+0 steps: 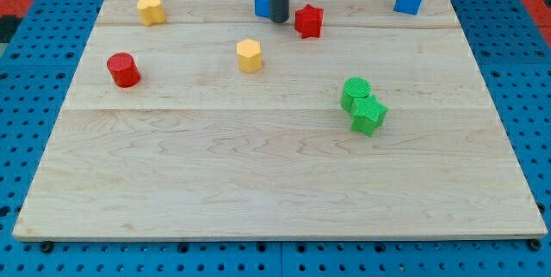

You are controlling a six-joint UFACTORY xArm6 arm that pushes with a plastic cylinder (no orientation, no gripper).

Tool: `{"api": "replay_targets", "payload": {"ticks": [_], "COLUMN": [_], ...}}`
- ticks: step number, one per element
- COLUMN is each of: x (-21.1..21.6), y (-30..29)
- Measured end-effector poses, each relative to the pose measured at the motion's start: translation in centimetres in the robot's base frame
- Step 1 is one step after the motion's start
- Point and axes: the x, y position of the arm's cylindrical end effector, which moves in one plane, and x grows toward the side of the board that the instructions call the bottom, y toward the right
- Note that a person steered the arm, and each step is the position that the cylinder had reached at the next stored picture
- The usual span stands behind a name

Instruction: Slide the red star to the right

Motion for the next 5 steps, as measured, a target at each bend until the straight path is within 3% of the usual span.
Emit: {"api": "replay_targets", "payload": {"ticks": [3, 4, 5], "x": [2.0, 4.5, 10.1], "y": [3.7, 3.7, 5.5]}}
